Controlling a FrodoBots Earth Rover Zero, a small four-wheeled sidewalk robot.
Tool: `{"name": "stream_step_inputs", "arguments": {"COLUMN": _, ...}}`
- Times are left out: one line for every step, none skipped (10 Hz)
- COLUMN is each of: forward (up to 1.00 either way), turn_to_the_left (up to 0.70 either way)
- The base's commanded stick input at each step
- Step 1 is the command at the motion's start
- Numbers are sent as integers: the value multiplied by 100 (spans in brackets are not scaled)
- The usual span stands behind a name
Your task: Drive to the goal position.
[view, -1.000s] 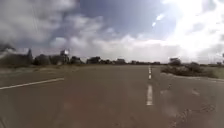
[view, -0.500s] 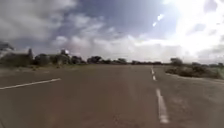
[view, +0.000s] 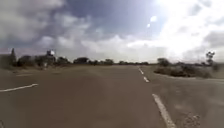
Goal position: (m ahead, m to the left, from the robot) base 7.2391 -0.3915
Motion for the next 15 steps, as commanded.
{"name": "stream_step_inputs", "arguments": {"forward": 100, "turn_to_the_left": 0}}
{"name": "stream_step_inputs", "arguments": {"forward": 100, "turn_to_the_left": 0}}
{"name": "stream_step_inputs", "arguments": {"forward": 100, "turn_to_the_left": 0}}
{"name": "stream_step_inputs", "arguments": {"forward": 100, "turn_to_the_left": 0}}
{"name": "stream_step_inputs", "arguments": {"forward": 100, "turn_to_the_left": 0}}
{"name": "stream_step_inputs", "arguments": {"forward": 100, "turn_to_the_left": 0}}
{"name": "stream_step_inputs", "arguments": {"forward": 100, "turn_to_the_left": 0}}
{"name": "stream_step_inputs", "arguments": {"forward": 100, "turn_to_the_left": 0}}
{"name": "stream_step_inputs", "arguments": {"forward": 100, "turn_to_the_left": 0}}
{"name": "stream_step_inputs", "arguments": {"forward": 100, "turn_to_the_left": 0}}
{"name": "stream_step_inputs", "arguments": {"forward": 100, "turn_to_the_left": 0}}
{"name": "stream_step_inputs", "arguments": {"forward": 100, "turn_to_the_left": 0}}
{"name": "stream_step_inputs", "arguments": {"forward": 100, "turn_to_the_left": -40}}
{"name": "stream_step_inputs", "arguments": {"forward": 100, "turn_to_the_left": -40}}
{"name": "stream_step_inputs", "arguments": {"forward": 100, "turn_to_the_left": -40}}
